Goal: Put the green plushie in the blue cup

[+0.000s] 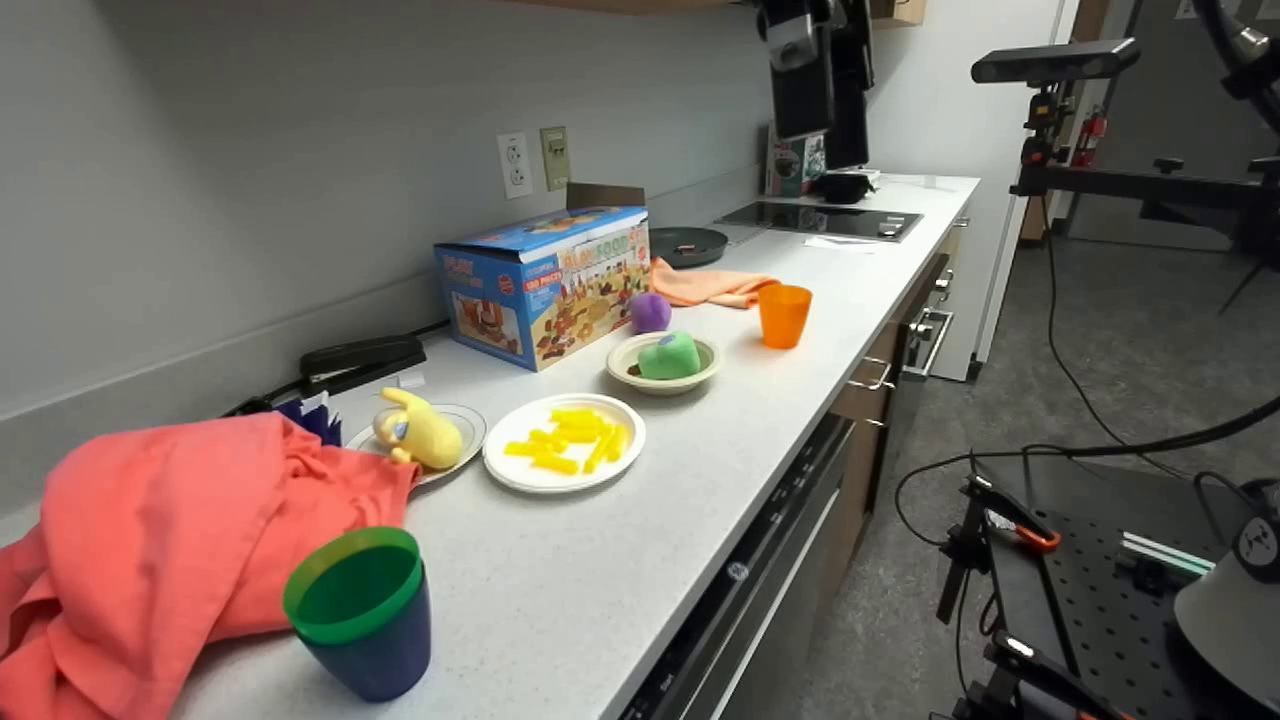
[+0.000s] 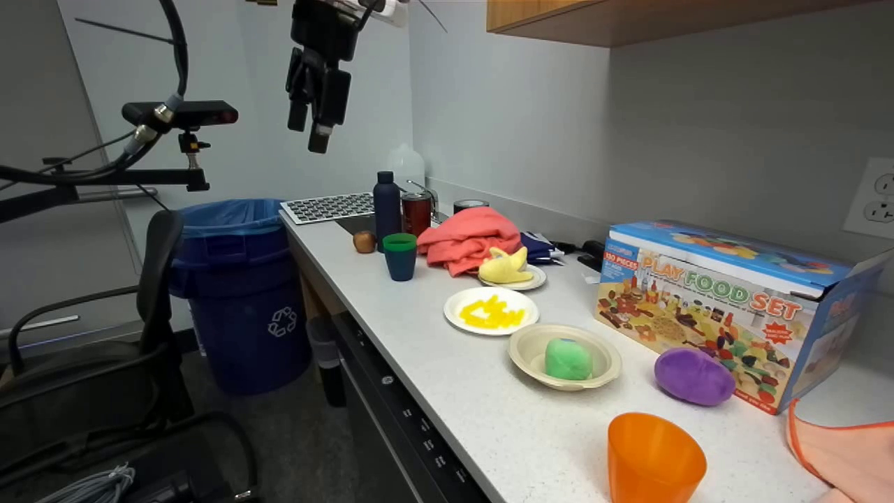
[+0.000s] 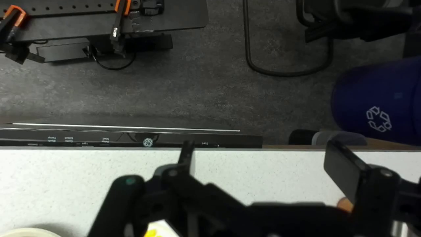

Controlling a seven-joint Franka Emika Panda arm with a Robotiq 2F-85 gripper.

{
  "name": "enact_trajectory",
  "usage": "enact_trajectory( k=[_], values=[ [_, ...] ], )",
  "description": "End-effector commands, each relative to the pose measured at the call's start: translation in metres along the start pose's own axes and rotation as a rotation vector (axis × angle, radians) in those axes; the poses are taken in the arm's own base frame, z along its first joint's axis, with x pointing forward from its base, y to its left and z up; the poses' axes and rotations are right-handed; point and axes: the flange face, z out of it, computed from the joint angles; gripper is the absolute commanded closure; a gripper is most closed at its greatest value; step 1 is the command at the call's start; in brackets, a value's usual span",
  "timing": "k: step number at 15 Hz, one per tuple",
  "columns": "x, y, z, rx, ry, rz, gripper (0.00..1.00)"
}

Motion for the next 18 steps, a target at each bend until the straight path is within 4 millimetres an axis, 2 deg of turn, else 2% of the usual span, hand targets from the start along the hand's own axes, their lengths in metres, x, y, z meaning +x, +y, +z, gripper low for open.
enact_trajectory(
  k=[1, 9, 10, 15, 18],
  values=[
    [0.0, 0.0, 0.0, -0.002, 0.006, 0.02, 0.0],
    [0.005, 0.005, -0.002, -0.085, 0.097, 0.164, 0.0],
    [0.021, 0.032, 0.013, -0.104, 0.117, 0.172, 0.0],
    [0.053, 0.089, 0.031, -0.138, 0.216, 0.281, 0.0],
    [0.068, 0.119, 0.035, -0.164, 0.28, 0.333, 0.0]
  ],
)
